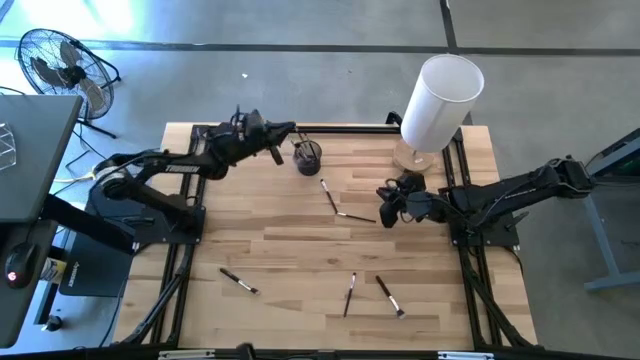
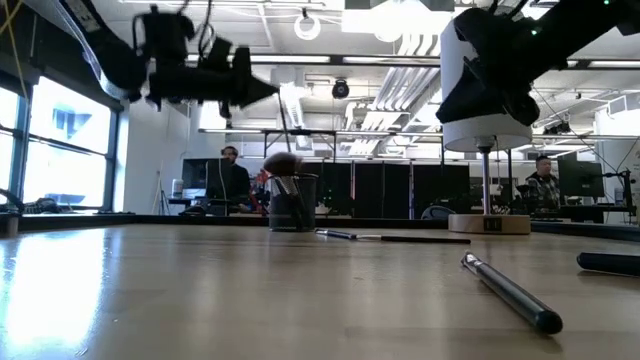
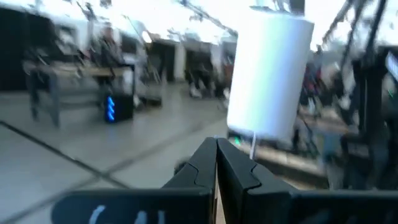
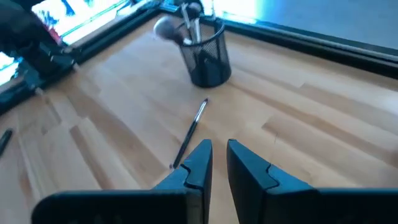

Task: Put items in baskets/containers
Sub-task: Put the eyeshadow brush into the pen holder

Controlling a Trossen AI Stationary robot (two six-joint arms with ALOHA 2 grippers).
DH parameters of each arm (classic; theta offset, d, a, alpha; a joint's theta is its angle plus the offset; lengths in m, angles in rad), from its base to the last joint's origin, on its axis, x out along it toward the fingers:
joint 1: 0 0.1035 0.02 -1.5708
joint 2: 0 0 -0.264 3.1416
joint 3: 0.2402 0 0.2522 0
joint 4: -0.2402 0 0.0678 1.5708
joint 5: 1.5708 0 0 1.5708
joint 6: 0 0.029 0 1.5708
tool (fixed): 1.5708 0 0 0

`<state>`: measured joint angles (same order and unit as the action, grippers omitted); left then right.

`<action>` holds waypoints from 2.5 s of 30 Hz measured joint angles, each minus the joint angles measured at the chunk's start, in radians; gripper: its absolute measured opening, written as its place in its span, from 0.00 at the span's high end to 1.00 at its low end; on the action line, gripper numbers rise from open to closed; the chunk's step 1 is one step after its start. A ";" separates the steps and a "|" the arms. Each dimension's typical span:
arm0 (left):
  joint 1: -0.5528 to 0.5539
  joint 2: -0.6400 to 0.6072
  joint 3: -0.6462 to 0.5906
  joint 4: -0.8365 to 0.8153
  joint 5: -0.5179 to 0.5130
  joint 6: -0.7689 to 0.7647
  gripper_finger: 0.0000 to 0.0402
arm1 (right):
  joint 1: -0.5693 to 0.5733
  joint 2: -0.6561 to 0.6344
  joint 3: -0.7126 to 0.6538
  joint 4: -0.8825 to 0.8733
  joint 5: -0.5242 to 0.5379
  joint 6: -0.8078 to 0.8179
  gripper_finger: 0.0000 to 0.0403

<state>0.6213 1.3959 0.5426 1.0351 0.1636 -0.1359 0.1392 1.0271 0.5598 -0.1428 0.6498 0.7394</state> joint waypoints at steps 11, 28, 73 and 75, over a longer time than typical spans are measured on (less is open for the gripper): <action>0.065 0.206 0.073 -0.006 0.193 -0.015 0.97 | -0.103 0.000 0.000 0.046 -0.031 0.019 0.91; 0.064 0.196 0.166 -0.256 0.289 0.158 0.63 | -0.197 0.000 0.000 0.051 -0.058 -0.008 0.97; -0.924 -0.187 0.172 -1.279 -0.358 -0.223 1.00 | -0.121 0.130 0.107 0.106 -0.485 -0.299 1.00; -0.922 -0.230 0.110 -1.235 -0.361 -0.221 1.00 | -0.116 0.200 0.179 0.065 -0.483 -0.338 1.00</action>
<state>-0.3008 1.1655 0.6524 -0.2001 -0.1971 -0.3569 0.0232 1.2273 0.7391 -0.0783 0.1666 0.4018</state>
